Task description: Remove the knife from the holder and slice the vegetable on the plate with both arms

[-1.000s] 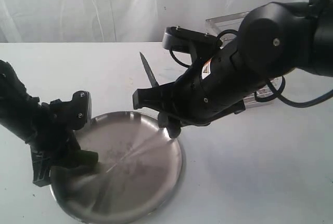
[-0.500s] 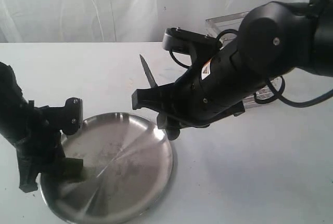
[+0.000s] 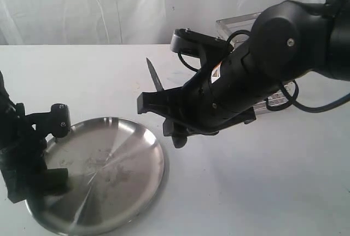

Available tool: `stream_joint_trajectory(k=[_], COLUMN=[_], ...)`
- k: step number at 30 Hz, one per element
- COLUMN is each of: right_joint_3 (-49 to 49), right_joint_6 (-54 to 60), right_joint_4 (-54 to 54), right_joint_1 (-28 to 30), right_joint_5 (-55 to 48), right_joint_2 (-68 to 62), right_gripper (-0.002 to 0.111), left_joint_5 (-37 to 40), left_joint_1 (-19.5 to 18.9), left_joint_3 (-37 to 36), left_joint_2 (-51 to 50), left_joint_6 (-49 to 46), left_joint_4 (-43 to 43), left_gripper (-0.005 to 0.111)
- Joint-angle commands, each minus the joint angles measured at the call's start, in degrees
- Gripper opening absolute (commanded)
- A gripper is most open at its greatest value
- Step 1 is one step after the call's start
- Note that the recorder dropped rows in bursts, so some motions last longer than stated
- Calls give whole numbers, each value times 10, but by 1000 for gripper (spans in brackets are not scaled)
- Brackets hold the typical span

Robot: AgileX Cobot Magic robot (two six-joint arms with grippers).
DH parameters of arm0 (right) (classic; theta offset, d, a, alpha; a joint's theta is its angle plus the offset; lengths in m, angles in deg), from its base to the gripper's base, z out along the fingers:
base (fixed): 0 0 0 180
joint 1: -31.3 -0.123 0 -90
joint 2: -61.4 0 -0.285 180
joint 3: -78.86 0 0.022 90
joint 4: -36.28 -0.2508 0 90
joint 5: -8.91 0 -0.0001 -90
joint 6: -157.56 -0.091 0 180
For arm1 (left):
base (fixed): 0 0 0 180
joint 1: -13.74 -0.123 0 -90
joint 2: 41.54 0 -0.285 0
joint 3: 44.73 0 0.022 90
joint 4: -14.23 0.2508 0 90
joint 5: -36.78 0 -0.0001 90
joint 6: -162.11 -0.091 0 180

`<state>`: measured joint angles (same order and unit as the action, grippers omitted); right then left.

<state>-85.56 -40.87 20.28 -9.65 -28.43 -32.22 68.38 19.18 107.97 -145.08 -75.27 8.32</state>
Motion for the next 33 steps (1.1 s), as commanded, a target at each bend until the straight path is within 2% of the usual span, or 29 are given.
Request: stream_joint_trajectory(k=[1,3,5,6,8,10,16,21,31,33], right_joint_3=[1,1,1,1,1,1,1,1,1,1], right_joint_6=[5,5,5,4,-3,-37,-75,-75,-75,-75], right_joint_4=[0,0,6,9,30,60,103,103,103,103], right_joint_1=[4,4,4,4,4,4,4,4,4,4], right_joint_5=[10,14,18,19,24,27,10,3,0,0], right_joint_2=[7,7,7,7,7,7,7,7,7,7], right_gripper=[0,0,0,0,0,0,0,0,0,0], left_joint_5=[-16,-14,-21,-35,-21,-17,-32,-23,-38,-36], left_joint_1=[-2,-2,-2,-2,-2,-2,-2,-2,-2,-2], left_joint_3=[-1,1,9,12,11,7,5,5,5,5], left_joint_2=[7,25,44,44,30,16,-16,-43,-44,-44], left_joint_6=[15,17,17,5,-75,-122,-134,-135,-135,-133], left_joint_4=[-28,-80,-172,-257,-365,-395,-406,-338,-330,-330], left_gripper=[0,0,0,0,0,0,0,0,0,6])
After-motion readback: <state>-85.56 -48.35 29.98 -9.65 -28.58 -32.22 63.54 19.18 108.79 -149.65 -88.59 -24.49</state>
